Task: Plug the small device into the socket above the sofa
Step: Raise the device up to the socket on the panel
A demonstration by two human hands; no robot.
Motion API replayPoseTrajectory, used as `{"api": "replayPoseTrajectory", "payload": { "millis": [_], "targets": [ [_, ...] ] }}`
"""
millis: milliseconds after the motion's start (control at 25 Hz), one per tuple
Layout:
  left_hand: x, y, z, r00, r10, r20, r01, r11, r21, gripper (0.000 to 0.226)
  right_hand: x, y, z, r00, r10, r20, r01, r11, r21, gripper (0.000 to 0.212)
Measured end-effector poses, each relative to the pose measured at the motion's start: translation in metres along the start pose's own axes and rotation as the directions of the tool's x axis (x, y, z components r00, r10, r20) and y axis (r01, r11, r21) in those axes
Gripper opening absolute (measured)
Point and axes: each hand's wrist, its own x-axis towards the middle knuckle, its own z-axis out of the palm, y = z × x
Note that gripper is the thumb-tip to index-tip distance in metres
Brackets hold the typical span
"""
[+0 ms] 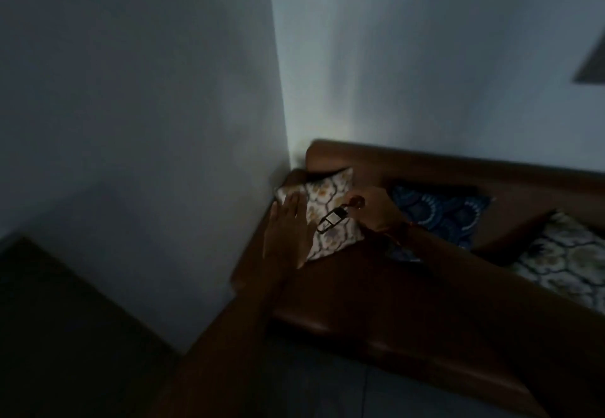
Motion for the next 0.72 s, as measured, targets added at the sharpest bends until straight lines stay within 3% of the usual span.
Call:
{"api": "replayPoseTrajectory", "payload": {
  "millis": [40,80,120,200,400,720],
  "targets": [
    [0.022,0.025,-0.021,0.998,0.047,-0.034,-0.047,0.999,0.012,0.064,0.013,0.001,-0.040,0.981,0.125,-0.146,-0.124,0.992,0.013,0.027],
    [0.044,0.055,-0.042,0.993,0.093,-0.076,-0.091,0.996,0.021,0.063,0.013,0.000,-0.089,0.996,0.058,-0.073,-0.049,0.992,0.116,0.017],
    [0.064,0.082,-0.060,0.987,0.125,-0.104,-0.122,0.992,0.028,0.064,0.025,-0.004,-0.126,0.977,-0.211,-0.037,0.211,0.977,0.016,0.009],
    [0.101,0.137,-0.092,0.967,0.185,-0.175,-0.181,0.983,0.037,0.063,0.023,0.004,-0.214,0.874,-0.486,-0.008,0.486,0.874,-0.023,0.014],
    [0.160,0.280,-0.142,0.897,0.307,-0.318,-0.300,0.951,0.072,0.061,0.028,0.042,-0.380,0.833,-0.494,-0.248,0.475,0.869,-0.137,0.009],
    [0.248,0.464,-0.159,0.784,0.485,-0.388,-0.507,0.860,0.050,0.065,0.065,0.140,-0.540,0.795,-0.444,-0.413,0.364,0.894,-0.261,0.009]
  ]
}}
